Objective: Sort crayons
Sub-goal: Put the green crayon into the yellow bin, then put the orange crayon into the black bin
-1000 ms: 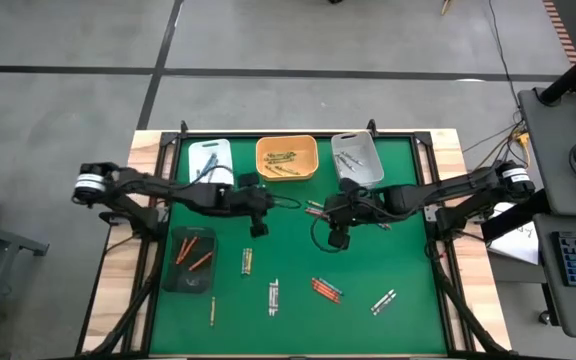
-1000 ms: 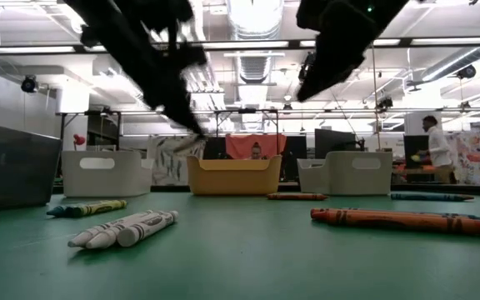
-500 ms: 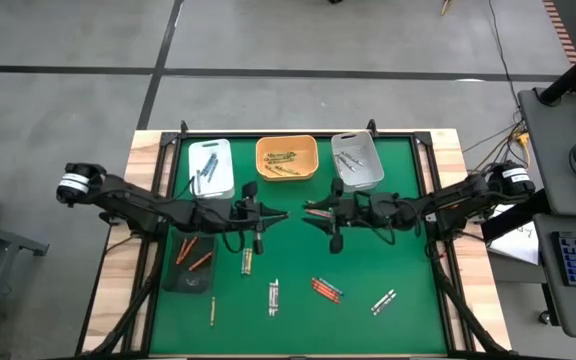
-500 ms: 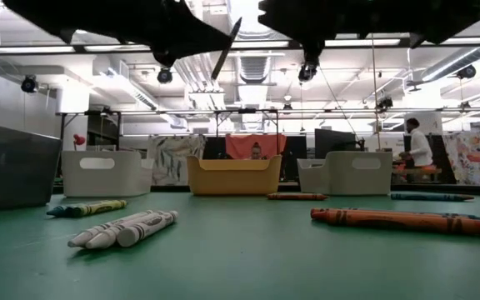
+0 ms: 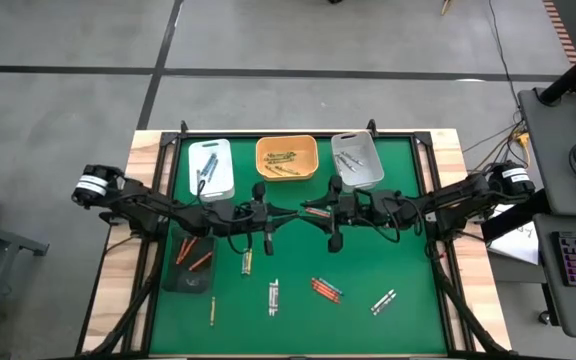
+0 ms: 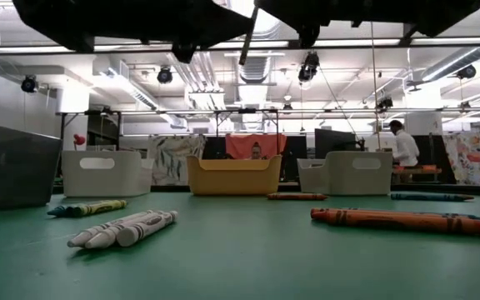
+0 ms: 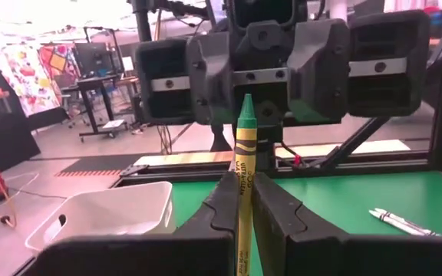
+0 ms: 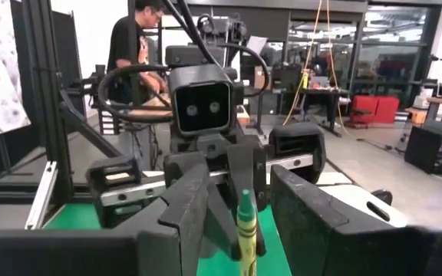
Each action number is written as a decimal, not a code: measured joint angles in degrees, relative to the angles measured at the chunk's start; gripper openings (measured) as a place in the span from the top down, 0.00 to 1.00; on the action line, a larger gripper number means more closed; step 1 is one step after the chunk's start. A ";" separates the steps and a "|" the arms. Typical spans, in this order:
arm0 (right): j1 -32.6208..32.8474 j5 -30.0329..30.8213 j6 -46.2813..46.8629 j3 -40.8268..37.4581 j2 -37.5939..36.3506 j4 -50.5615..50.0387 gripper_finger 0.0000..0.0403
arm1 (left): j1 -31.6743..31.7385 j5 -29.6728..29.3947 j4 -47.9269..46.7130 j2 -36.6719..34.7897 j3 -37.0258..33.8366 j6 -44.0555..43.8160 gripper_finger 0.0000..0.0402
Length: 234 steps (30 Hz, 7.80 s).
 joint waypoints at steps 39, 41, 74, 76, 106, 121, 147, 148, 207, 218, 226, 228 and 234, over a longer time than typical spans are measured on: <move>-11.96 0.07 -2.94 9.66 0.04 -19.47 0.97 | 0.20 -24.01 -26.36 -11.50 1.91 1.90 0.65; -14.23 0.07 -2.91 10.75 0.04 -22.26 0.97 | 0.45 -25.59 -29.28 -13.99 1.44 1.10 0.65; -26.33 10.03 -6.45 38.68 32.46 -50.18 0.87 | 0.78 -25.58 -31.11 -23.34 -4.96 -5.03 0.65; -26.33 9.93 -6.05 39.20 32.68 -49.97 0.81 | 0.78 -25.58 -31.13 -23.32 -4.96 -5.03 0.65; -13.49 -5.01 22.94 39.10 6.60 -105.64 0.69 | -0.07 -23.83 -31.05 -13.30 0.40 -15.87 0.65; -4.89 -5.61 41.70 24.45 -1.90 -114.35 0.71 | -0.30 -23.90 -32.04 -10.94 2.36 -14.25 0.65; -14.35 -1.37 39.50 5.09 0.11 -103.31 0.73 | -0.25 -24.03 -32.49 -10.93 2.29 -12.92 0.65; -14.35 -1.37 39.29 5.09 0.11 -103.17 0.73 | -0.25 -24.03 -32.49 -10.94 2.29 -12.92 0.65; -8.36 -12.34 10.75 -3.23 -4.05 -5.61 0.98 | -6.08 -5.53 -18.91 -10.70 0.94 -12.91 0.65; -8.15 -21.54 12.80 0.96 14.04 16.02 0.98 | -8.67 -5.83 -23.91 -10.68 -1.15 -20.01 0.65; -7.79 -24.38 13.65 5.66 19.07 16.00 0.98 | -9.58 -6.00 -28.36 -11.35 -4.48 -26.57 0.65; -7.77 -24.49 13.55 6.31 19.46 16.07 0.98 | -9.67 -5.99 -28.73 -11.49 -4.76 -26.94 0.65; -7.72 -24.49 11.87 6.69 19.37 14.71 0.98 | -9.67 -8.95 -28.39 -11.55 -4.90 -26.41 0.65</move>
